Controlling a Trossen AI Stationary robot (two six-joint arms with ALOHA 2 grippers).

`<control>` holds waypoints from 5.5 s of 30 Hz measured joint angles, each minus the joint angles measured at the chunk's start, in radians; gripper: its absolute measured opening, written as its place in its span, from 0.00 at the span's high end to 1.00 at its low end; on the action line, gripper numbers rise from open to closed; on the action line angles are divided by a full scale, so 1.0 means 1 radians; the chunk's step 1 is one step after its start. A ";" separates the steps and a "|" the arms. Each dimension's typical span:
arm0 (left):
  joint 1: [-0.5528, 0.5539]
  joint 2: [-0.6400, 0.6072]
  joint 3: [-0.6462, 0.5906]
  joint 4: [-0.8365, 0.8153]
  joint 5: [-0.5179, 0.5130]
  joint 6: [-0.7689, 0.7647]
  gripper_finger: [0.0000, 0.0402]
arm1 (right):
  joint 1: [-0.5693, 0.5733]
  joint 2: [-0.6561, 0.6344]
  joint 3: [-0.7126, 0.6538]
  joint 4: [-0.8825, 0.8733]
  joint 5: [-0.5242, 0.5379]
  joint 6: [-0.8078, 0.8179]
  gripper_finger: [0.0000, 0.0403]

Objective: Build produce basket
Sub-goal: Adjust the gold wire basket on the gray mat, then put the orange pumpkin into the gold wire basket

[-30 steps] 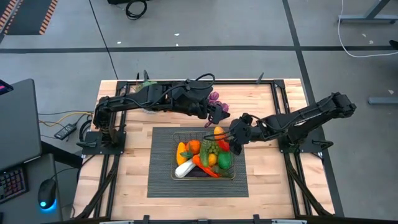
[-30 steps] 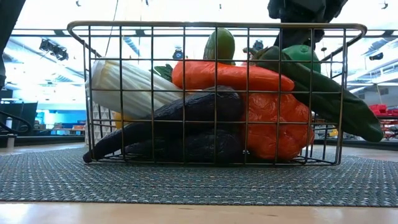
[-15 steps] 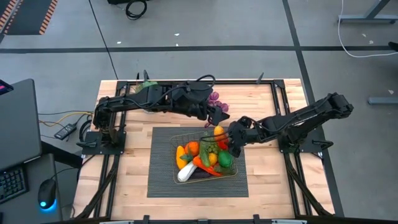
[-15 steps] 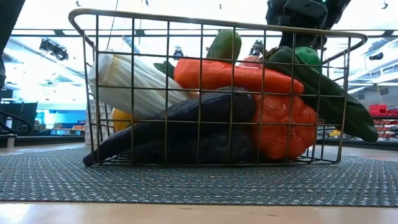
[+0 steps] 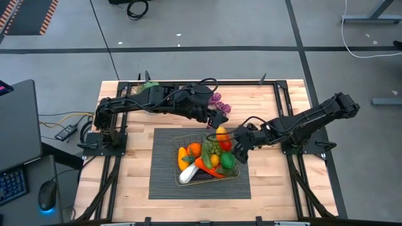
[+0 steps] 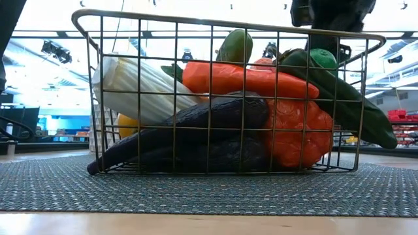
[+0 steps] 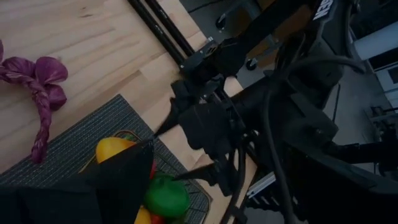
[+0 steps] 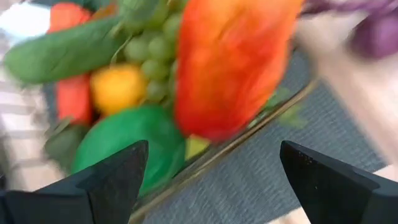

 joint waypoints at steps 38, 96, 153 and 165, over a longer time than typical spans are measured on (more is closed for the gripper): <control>-0.013 0.000 0.000 0.000 0.000 -0.001 0.12 | 0.049 0.001 0.000 0.149 -0.166 0.521 0.18; 0.019 0.000 0.000 -0.328 -0.053 -0.100 0.12 | 0.042 0.000 -0.083 0.067 -0.069 0.697 0.59; 0.073 0.004 0.000 -0.593 -0.151 0.063 0.12 | 0.134 0.001 -0.090 0.305 -0.048 0.676 0.62; 0.232 0.055 0.000 -0.642 -0.195 0.291 0.12 | 0.174 0.001 -0.090 0.298 -0.123 0.648 0.45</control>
